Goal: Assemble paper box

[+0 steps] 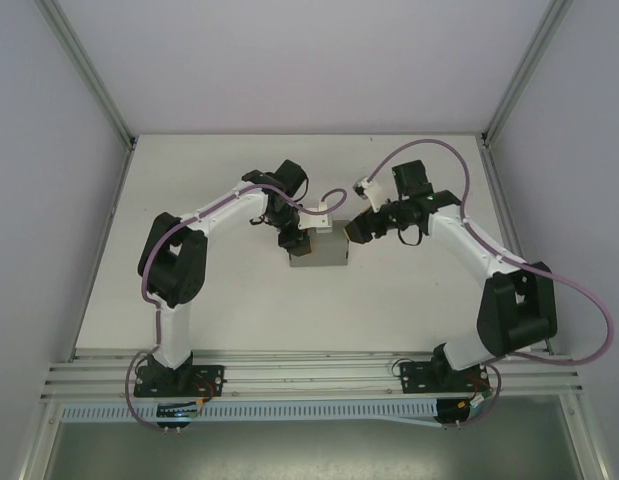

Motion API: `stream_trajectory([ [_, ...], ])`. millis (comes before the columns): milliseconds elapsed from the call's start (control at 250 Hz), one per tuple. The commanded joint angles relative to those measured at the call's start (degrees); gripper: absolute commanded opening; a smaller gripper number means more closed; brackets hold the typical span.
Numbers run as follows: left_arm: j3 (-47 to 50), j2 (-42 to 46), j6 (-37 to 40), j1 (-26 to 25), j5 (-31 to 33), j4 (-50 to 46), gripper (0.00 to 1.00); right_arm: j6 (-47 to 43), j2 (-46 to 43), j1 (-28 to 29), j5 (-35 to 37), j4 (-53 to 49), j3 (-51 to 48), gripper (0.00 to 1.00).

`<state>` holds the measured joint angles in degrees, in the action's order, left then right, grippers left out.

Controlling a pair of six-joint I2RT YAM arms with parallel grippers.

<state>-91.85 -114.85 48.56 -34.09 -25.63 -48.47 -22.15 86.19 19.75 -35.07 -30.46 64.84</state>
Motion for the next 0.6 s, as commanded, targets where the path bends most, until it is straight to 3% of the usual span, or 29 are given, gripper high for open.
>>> stream_trajectory([
  [0, -0.9, -0.8, -0.1, 0.3, -2.6, -1.0, 0.47, -2.6, 2.1, 0.1, 3.8, -5.2, 2.4, 0.66],
  [140, -1.0, -0.6, -0.9, 0.3, -1.7, -0.5, 0.46, -2.3, 3.6, 0.6, 2.4, -4.6, 3.3, 0.58],
  [240, -0.9, -0.6, -1.3, 0.3, -1.3, -0.1, 0.46, -1.6, 3.6, 0.9, 2.0, -3.4, 2.9, 0.47],
  [324, -0.9, -0.5, -1.5, 0.2, -1.4, 0.4, 0.46, -0.2, 3.4, 1.2, 2.7, -2.6, 2.5, 0.29],
  [596, -2.1, -0.6, -3.2, 0.2, -1.9, 1.5, 0.46, 7.4, 4.8, 4.6, 8.9, 2.1, 1.5, 0.04],
])
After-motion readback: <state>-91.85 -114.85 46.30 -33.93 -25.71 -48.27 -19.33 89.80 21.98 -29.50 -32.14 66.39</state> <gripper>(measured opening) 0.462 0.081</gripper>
